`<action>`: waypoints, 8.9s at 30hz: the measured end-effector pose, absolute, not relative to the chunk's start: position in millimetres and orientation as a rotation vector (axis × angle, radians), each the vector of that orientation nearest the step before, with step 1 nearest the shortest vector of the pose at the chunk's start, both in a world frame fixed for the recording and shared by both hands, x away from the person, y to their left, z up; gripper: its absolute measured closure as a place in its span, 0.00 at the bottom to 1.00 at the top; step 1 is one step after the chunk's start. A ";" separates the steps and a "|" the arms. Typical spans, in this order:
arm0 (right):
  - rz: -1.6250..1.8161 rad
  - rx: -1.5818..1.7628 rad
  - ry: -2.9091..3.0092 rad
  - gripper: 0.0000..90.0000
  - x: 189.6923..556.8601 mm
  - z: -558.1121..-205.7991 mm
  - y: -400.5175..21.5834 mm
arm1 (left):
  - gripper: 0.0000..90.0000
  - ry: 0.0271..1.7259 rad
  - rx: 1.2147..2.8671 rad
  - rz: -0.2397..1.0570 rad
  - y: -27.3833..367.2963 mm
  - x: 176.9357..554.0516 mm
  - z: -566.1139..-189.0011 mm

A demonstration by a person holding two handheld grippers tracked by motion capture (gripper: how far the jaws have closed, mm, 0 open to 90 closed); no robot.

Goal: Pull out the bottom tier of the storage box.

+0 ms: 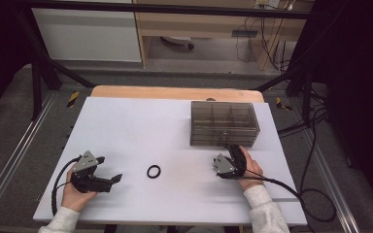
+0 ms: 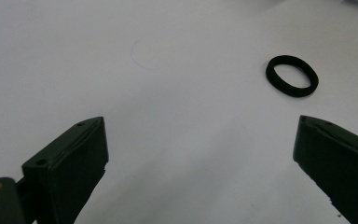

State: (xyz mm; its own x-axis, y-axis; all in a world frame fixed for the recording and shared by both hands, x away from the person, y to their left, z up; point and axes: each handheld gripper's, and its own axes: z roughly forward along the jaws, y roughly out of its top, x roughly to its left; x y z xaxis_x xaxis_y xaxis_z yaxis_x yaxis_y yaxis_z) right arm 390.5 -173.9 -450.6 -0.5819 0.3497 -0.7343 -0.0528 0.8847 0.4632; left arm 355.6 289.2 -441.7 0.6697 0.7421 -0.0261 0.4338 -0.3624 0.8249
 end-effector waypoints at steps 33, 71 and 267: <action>0.414 0.053 1.946 0.53 387.5 -472.9 -164.4 | 0.03 0.908 2.014 0.449 288.4 355.3 -441.5; 0.273 0.084 1.908 0.67 401.7 -489.7 -160.4 | 0.03 0.908 2.021 0.449 287.6 356.1 -442.6; 0.175 -0.037 1.932 0.76 375.9 -482.7 -159.7 | 0.04 0.898 2.032 0.458 286.0 355.2 -442.0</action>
State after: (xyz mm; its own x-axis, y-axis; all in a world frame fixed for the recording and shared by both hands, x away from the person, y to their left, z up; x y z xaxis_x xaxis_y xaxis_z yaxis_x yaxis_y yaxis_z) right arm 375.9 -159.7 -482.7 -0.3606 0.0584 -0.9309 -0.1102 0.9884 0.1046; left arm 355.2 286.0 -442.0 0.6758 0.7370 -0.0063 0.4275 -0.3851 0.8179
